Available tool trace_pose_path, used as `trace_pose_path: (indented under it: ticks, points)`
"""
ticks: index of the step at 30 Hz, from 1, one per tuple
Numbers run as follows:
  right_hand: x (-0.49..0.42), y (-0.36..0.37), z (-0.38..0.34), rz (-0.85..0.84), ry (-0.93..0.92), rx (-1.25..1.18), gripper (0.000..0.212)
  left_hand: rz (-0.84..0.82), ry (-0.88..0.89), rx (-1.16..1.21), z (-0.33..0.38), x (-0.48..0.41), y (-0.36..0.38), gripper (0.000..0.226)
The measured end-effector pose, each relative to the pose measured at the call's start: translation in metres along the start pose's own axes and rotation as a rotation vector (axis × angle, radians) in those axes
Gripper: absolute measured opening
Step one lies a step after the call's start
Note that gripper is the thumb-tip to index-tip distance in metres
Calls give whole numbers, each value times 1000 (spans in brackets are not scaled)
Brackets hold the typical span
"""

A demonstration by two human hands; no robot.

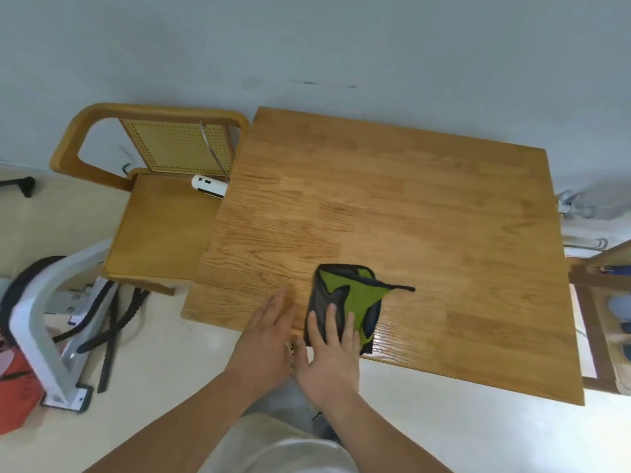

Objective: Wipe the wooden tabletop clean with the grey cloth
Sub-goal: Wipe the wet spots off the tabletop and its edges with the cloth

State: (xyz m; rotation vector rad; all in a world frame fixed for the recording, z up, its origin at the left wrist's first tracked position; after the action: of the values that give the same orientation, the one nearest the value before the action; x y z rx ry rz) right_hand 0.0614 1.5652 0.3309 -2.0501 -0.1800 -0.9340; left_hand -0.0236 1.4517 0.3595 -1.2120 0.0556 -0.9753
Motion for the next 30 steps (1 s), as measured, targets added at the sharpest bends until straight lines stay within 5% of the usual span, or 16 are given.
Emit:
trace_pose_path:
  ticks: [4, 10, 19, 30]
  points:
    - [8, -33, 10, 49, -153, -205, 62, -2, 14, -17, 18, -7, 3, 65]
    - [28, -101, 84, 265, -66, -450, 36, -66, 98, -192, 80, -37, 25, 64]
    - [-4, -127, 89, 2, -1, -548, 26, -229, 61, -339, 62, -71, 37, 72]
    - [-156, -221, -24, -169, -18, -383, 43, -232, -227, -236, -66, -203, -92, 80]
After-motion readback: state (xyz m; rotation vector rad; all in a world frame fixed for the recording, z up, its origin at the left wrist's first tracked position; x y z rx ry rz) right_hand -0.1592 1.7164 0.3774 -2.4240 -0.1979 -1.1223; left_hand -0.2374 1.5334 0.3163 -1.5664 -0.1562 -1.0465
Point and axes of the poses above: each hand's wrist, its own x-axis away from the middle knuckle, its own y-axis out of the palm, z = x × y, the point moved 3 cm from there along -x, towards the middle knuckle, and after that the axes turned 11 degrees about -z, right-handed, at the moved point
